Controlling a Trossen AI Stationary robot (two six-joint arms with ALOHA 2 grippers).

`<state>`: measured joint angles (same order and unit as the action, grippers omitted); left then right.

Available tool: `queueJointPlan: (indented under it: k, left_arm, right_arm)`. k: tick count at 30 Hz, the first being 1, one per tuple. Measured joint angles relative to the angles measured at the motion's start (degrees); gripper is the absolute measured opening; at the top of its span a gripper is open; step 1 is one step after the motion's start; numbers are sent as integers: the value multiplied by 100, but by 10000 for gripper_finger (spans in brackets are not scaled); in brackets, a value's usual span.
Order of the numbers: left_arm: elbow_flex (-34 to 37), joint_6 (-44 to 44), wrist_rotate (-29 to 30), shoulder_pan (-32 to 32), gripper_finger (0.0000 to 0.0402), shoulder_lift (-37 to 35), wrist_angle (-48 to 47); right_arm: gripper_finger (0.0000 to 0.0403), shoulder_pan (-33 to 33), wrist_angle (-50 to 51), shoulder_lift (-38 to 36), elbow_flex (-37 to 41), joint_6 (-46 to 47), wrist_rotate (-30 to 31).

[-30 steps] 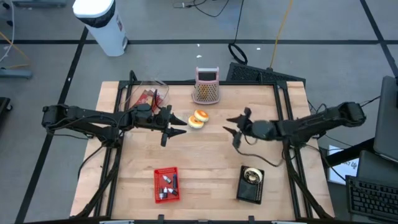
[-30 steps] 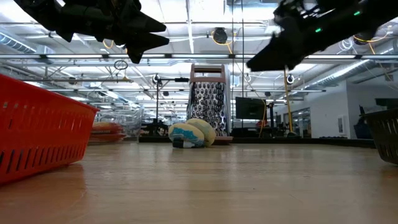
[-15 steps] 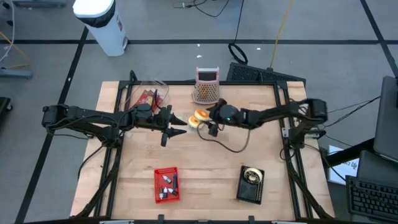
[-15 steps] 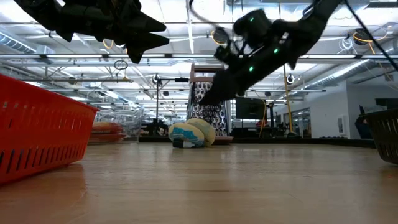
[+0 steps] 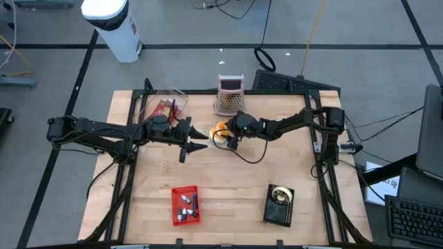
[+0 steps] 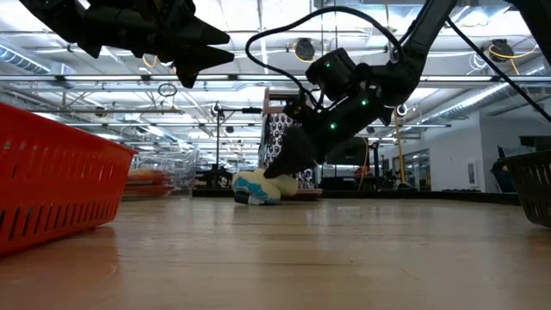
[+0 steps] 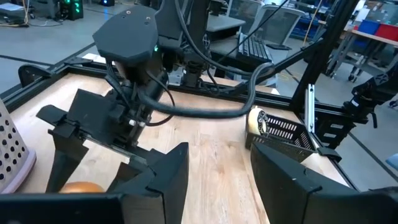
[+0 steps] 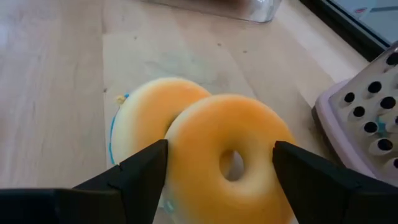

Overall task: Pick & Place Food Item
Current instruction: Put the light blue doughnut into the black bin

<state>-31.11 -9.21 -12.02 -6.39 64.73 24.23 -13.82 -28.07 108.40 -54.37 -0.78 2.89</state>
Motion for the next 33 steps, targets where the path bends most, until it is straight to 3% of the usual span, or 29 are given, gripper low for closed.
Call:
queueJointPlan:
  k: [19, 25, 33]
  left_arm:
    - [0, 0, 1, 0, 175, 0, -1]
    - [0, -6, 1, -2, 175, 0, -1]
    - [-26, -599, 50, 0, 175, 2, 1405]
  right_arm:
    - [266, 472, 771, -590, 13, -886, 6]
    - [265, 442, 883, -468, 33, -995, 757]
    - [264, 429, 833, -483, 13, -868, 738]
